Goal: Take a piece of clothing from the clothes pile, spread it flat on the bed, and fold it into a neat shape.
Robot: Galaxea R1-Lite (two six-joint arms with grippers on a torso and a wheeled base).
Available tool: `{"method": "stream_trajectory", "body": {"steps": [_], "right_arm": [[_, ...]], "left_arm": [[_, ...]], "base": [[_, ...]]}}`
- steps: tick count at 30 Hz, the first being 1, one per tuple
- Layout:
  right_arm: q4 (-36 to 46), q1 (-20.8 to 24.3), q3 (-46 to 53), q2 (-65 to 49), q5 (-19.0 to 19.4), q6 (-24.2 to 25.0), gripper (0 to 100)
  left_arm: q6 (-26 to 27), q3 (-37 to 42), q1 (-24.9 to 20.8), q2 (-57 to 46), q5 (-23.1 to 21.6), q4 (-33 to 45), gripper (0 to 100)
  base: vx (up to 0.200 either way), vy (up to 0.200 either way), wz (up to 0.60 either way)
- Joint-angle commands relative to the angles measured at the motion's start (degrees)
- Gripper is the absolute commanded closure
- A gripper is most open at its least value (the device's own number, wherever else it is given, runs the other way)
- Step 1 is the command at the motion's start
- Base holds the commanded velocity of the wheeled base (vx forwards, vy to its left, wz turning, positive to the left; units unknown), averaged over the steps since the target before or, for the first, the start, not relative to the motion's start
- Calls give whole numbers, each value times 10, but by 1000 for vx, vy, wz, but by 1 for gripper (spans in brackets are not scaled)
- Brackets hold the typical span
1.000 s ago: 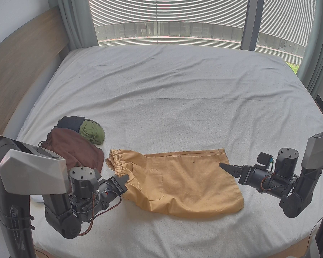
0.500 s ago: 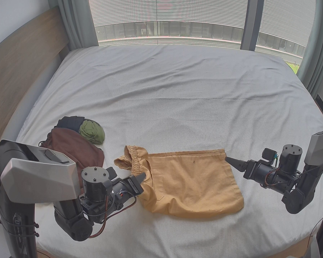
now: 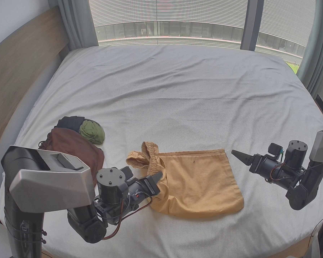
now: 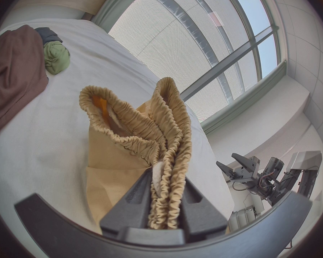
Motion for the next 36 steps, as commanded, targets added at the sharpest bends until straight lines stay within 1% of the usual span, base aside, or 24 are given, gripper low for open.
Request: {"method": "stream_trajectory", "body": {"steps": [1, 4, 7, 9, 10, 13, 16, 23, 26, 36], "right_arm": [[0, -8, -6, -3, 1, 0, 0], [0, -9, -6, -4, 1, 0, 0], [0, -10, -8, -4, 1, 0, 0], [0, -10, -8, -3, 1, 0, 0], [0, -11, -8, -3, 1, 0, 0], [0, -11, -8, -2, 1, 0, 0], [0, -12, -8, -1, 1, 0, 0], [0, -14, -12, 1, 1, 0, 0], [0, -16, -12, 2, 7, 0, 0], [0, -17, -12, 3, 8, 0, 0]], "left_arm": [[11, -24, -18, 22, 1, 0, 100], [34, -58, -28, 38, 2, 0, 100], [42, -79, -38, 45, 3, 0, 100], [41, -82, -42, 45, 2, 0, 100], [41, -91, -52, 47, 2, 1, 100], [40, -111, -64, 51, 2, 6, 100], [40, -119, -66, 58, 2, 9, 100], [39, -165, -84, 69, 0, 21, 100], [36, -180, -90, 73, -4, 28, 100], [28, -229, -117, 105, -6, 29, 100]], "base": [[0, 0, 0], [0, 0, 0], [0, 0, 0], [0, 0, 0], [0, 0, 0], [0, 0, 0], [0, 0, 0], [0, 0, 0], [0, 0, 0], [0, 0, 0]]}}
